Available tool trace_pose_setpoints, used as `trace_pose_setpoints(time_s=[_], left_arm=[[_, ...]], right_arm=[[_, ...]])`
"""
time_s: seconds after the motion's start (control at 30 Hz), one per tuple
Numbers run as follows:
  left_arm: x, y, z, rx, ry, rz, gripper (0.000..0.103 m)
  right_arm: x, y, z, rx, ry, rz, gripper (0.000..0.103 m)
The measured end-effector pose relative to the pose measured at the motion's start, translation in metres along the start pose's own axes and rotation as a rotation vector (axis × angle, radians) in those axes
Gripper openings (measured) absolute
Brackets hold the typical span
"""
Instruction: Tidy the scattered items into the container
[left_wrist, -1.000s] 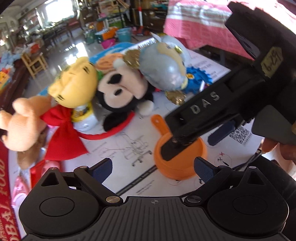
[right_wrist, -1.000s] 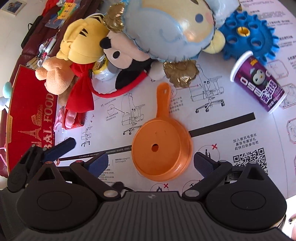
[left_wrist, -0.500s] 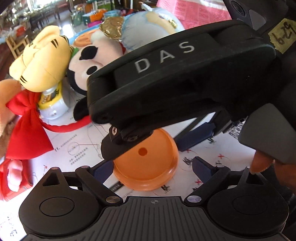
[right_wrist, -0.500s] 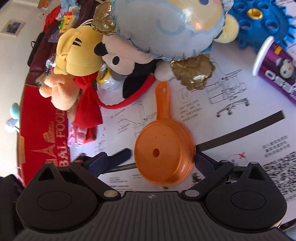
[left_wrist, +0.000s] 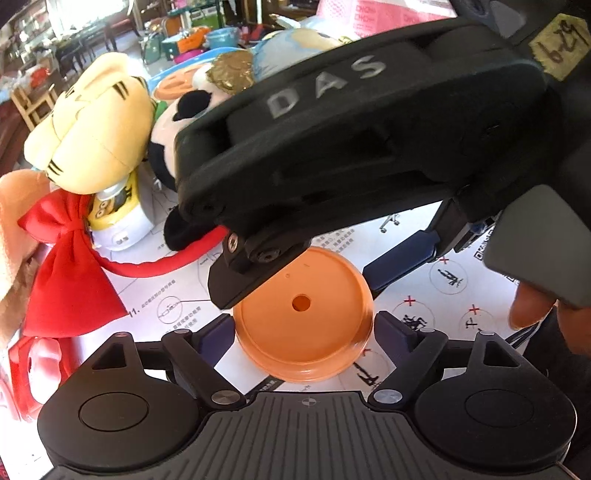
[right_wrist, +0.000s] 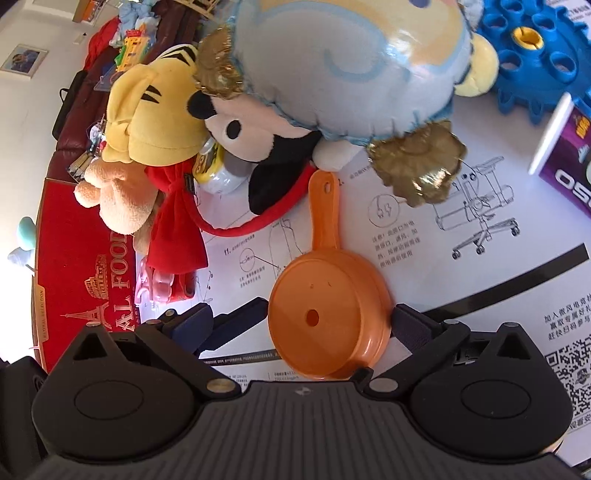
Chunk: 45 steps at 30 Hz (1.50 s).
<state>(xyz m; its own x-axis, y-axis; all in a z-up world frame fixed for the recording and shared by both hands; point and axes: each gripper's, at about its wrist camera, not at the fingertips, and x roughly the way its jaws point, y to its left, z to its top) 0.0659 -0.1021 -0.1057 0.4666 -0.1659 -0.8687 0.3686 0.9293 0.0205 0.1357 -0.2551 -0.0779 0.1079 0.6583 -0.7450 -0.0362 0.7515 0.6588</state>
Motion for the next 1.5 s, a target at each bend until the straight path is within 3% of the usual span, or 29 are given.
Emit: trace_pose_setpoints(time_s=[0.27, 0.4, 0.47, 0.57, 0.67, 0.8, 0.9, 1.03, 1.17, 1.5], left_arm=[[-0.004, 0.028, -0.003, -0.054, -0.001, -0.010, 0.089], [-0.008, 0.036, -0.004, -0.073, -0.007, -0.072, 0.088], [-0.010, 0.036, -0.005, -0.059, -0.015, -0.032, 0.086], [-0.012, 0.041, -0.010, -0.067, -0.017, -0.011, 0.086], [-0.017, 0.027, -0.018, -0.027, -0.018, 0.010, 0.084], [-0.014, 0.021, -0.018, 0.030, -0.011, 0.007, 0.080], [-0.007, 0.010, -0.024, 0.076, 0.011, 0.017, 0.087], [-0.004, 0.001, -0.027, 0.121, 0.009, 0.048, 0.089], [-0.004, 0.016, -0.027, 0.069, 0.006, 0.047, 0.088], [-0.007, 0.041, -0.031, -0.011, 0.013, 0.045, 0.085]], right_arm=[[-0.004, 0.005, 0.001, 0.065, 0.018, 0.116, 0.102], [-0.006, 0.028, 0.003, 0.029, 0.040, 0.234, 0.099], [-0.008, 0.043, 0.005, -0.011, 0.031, 0.209, 0.098], [-0.014, 0.048, 0.015, -0.066, -0.006, 0.102, 0.098], [-0.013, 0.029, 0.018, -0.051, -0.008, 0.018, 0.098], [-0.003, 0.007, 0.008, -0.015, 0.032, -0.022, 0.099], [0.004, 0.001, 0.003, 0.004, 0.033, -0.006, 0.100], [0.011, 0.006, 0.000, 0.004, 0.030, 0.039, 0.102], [0.011, 0.009, 0.004, 0.048, 0.048, 0.095, 0.102], [-0.003, 0.051, 0.014, -0.013, 0.030, 0.206, 0.102]])
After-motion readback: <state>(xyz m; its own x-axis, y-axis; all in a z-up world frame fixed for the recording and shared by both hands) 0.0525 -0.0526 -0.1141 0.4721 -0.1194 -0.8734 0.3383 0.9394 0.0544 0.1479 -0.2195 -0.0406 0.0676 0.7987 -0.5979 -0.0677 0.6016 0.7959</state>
